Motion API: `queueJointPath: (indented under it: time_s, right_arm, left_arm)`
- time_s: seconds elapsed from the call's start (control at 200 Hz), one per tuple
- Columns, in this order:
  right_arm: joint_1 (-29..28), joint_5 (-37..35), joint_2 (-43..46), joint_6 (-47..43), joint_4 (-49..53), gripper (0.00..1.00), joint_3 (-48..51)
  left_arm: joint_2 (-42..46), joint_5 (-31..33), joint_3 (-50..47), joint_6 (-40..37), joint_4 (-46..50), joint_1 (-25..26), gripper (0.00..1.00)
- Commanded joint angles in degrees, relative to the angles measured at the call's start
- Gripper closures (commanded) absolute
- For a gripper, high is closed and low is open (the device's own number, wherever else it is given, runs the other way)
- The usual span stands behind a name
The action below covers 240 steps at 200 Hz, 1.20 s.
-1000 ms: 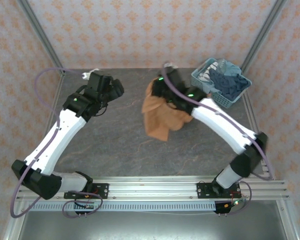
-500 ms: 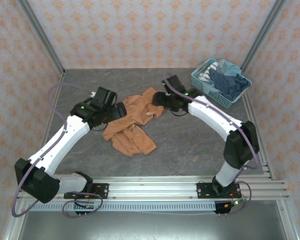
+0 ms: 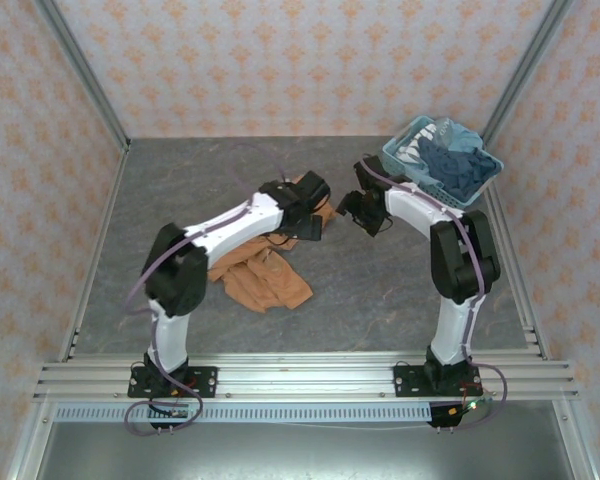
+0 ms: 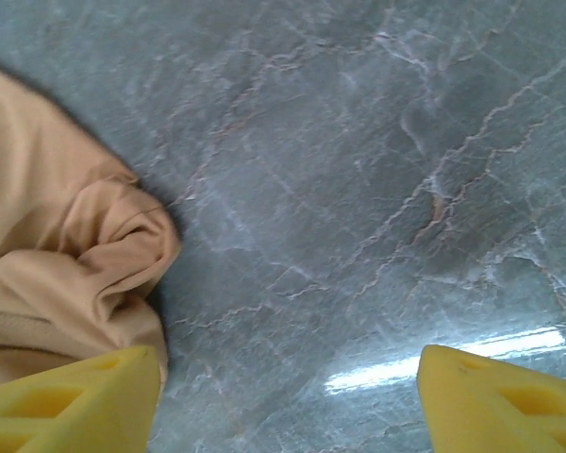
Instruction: Fold and stack the t-shirts
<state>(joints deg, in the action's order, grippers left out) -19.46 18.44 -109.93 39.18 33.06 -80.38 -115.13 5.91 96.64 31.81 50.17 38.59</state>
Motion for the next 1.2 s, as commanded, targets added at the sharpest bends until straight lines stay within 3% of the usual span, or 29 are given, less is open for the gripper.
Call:
queueJointPath:
  time_s: [0.0,0.195,0.315,0.395,0.465,0.52,0.641,0.801,0.946,1.196]
  right_arm:
    - [1.73,-0.24,2.41,3.35,0.84,0.28,-1.24]
    - [2.59,0.21,10.45,2.93,3.1,0.28,6.03]
    - [2.64,0.93,16.4,3.41,3.25,0.28,12.48]
    - [2.65,1.78,19.68,3.63,3.19,0.29,16.08]
    - [2.59,2.92,21.55,3.46,3.52,0.32,17.93]
    - [2.55,3.63,22.78,2.73,3.67,0.35,18.94]
    - [2.05,4.06,24.95,0.72,4.72,0.38,20.64]
    - [-1.52,3.28,24.3,-0.59,3.92,0.4,21.58]
    - [-4.97,2.57,20.09,1.39,0.16,0.41,19.61]
    - [-7.09,5.28,10.67,8.7,-8.99,0.37,10.92]
  left_arm:
    - [-6.09,5.92,7.05,-5.17,3.08,1.73,0.0]
    - [-16.85,12.26,16.76,-5.99,6.87,1.84,0.01]
    - [-20.6,16.47,20.86,-7.02,8.01,1.54,0.16]
    - [-21.86,15.83,21.87,-8.56,7.13,0.77,0.43]
    - [-21.94,15.32,22.6,-9.38,6.52,0.0,0.85]
    - [-20.63,16.0,22.86,-9.4,6.19,-0.57,1.0]
    - [-12.82,17.2,22.76,-8.14,5.69,-2.27,1.0]
    - [1.4,13.95,19.92,-6.25,5.88,-6.04,1.0]
    - [13.84,8.55,14.13,-6.38,5.7,-10.75,1.0]
    - [31.05,8.34,3.21,-8.9,5.74,-16.86,1.0]
